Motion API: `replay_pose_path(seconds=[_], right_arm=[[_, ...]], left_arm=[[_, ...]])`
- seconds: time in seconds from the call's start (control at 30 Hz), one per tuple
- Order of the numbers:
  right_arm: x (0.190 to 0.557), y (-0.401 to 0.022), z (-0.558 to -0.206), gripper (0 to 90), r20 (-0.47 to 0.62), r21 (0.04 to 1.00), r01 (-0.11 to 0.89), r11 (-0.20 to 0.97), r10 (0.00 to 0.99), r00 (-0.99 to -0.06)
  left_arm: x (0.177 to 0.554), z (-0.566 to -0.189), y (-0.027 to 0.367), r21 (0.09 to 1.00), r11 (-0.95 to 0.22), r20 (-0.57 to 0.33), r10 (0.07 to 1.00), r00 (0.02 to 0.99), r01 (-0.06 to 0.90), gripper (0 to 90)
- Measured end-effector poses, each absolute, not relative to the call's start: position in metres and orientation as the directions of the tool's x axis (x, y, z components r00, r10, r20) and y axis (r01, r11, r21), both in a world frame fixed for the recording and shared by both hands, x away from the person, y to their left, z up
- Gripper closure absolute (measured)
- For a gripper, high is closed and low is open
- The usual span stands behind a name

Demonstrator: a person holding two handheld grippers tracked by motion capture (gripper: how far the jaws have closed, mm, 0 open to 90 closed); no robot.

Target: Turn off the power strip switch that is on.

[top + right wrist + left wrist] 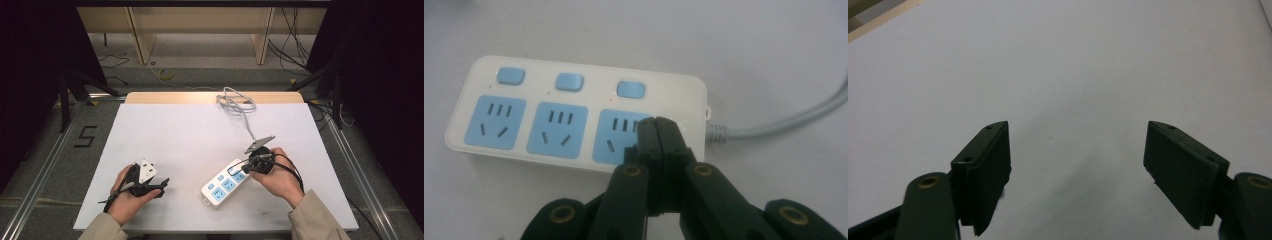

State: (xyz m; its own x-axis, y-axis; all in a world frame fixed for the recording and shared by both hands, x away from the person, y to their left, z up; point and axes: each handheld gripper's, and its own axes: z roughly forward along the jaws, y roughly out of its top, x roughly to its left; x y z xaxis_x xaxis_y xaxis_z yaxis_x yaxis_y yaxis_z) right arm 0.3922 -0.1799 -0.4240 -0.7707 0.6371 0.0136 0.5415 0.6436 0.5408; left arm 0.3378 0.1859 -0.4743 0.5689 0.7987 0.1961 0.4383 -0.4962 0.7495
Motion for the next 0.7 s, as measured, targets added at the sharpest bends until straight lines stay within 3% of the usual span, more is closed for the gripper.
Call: replay_pose_path(seconds=[0.7], right_arm=[[0.401, -0.167, -0.42, 90.0, 0.014, 0.525, 0.538, 0.659, 0.626, -0.78]], left_arm=[[0.338, -0.474, 0.186, 0.753, -0.49, 0.193, 0.802, 0.565, 0.438, 26.7]])
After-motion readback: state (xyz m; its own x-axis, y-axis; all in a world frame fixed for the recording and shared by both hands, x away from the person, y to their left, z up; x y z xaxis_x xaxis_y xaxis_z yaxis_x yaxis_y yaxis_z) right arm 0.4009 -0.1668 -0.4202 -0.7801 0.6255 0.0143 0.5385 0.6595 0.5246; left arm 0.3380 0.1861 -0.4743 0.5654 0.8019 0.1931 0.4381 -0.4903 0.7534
